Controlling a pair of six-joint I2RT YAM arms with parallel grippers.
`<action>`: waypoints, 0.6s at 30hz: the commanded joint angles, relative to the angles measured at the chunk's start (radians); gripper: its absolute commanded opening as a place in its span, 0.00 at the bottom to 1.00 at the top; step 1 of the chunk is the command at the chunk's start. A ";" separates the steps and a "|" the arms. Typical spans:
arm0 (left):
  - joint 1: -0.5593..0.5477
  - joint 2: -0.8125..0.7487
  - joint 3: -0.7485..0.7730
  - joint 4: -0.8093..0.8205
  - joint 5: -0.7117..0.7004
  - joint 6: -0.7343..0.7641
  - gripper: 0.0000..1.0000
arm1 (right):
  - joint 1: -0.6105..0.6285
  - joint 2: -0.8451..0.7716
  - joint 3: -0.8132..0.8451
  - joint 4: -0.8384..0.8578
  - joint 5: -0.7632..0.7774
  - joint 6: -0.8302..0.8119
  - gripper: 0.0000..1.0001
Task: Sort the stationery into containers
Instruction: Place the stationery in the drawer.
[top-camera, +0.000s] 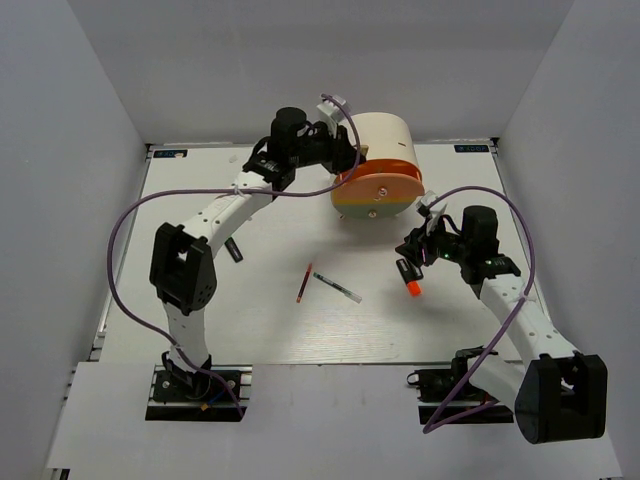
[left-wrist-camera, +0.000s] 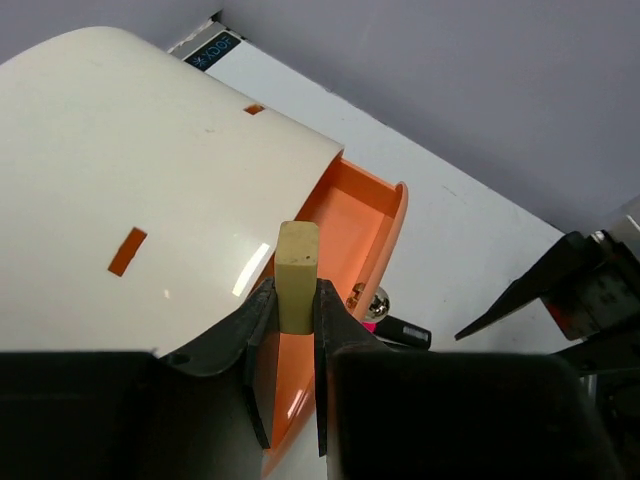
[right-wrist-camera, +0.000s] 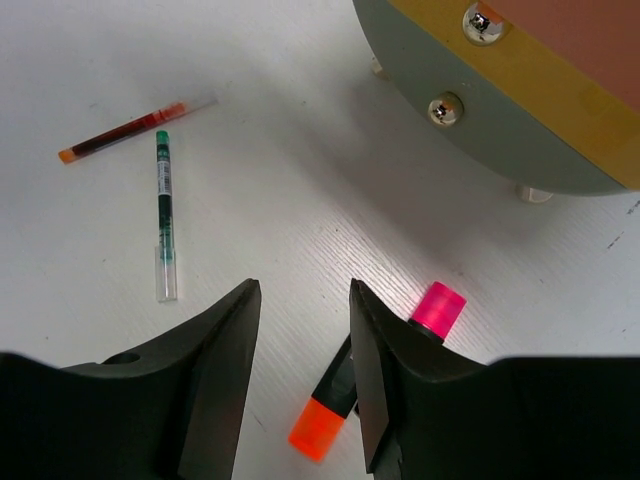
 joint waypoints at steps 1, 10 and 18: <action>-0.028 -0.002 0.061 -0.040 -0.055 0.069 0.07 | 0.001 -0.028 0.000 0.043 0.001 0.011 0.47; -0.079 0.029 0.070 -0.093 -0.099 0.121 0.13 | -0.001 -0.029 -0.009 0.052 0.004 0.013 0.48; -0.088 0.029 0.081 -0.103 -0.153 0.132 0.35 | -0.001 -0.031 -0.011 0.055 0.004 0.014 0.51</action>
